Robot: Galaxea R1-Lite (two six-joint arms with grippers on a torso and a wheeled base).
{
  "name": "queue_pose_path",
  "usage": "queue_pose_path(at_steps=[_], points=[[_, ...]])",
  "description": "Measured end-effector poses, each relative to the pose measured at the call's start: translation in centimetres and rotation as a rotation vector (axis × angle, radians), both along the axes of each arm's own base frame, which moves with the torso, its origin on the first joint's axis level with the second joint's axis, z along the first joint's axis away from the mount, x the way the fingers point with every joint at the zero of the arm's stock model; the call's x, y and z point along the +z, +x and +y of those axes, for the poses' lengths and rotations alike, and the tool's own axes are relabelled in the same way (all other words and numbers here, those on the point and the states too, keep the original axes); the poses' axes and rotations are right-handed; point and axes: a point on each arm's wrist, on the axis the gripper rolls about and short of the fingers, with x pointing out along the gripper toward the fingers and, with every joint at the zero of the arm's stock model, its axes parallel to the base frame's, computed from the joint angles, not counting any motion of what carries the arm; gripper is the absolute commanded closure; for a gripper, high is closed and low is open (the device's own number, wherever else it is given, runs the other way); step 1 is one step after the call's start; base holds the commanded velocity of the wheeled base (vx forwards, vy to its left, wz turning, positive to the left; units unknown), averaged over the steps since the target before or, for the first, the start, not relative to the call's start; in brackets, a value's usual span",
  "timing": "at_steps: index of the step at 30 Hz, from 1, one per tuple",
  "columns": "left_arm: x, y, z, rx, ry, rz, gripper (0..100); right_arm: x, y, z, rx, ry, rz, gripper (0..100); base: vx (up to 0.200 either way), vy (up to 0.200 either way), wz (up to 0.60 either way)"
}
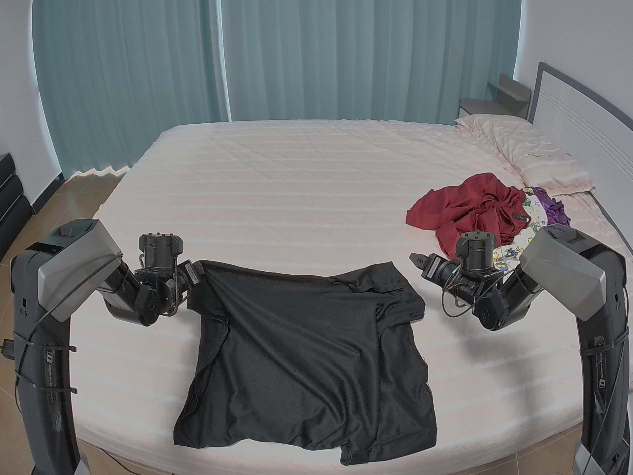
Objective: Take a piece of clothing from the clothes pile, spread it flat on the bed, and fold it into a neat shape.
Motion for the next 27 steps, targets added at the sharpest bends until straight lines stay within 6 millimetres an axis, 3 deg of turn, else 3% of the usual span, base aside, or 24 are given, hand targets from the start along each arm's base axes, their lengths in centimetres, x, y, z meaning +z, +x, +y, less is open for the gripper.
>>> queue_pose_path(at_steps=[13, 27], points=[[3.8, -2.5, -0.2, -0.295, -0.418, 0.228, 0, -1.3, -2.2, -0.6, 0.060, 0.010, 0.093, 0, 0.000, 0.000, 0.00], [8.2, -0.5, 2.0, -0.177, -0.685, 0.250, 0, -2.2, -3.6, -0.8, 0.097, 0.012, 0.154, 0, 0.000, 0.000, 0.00]])
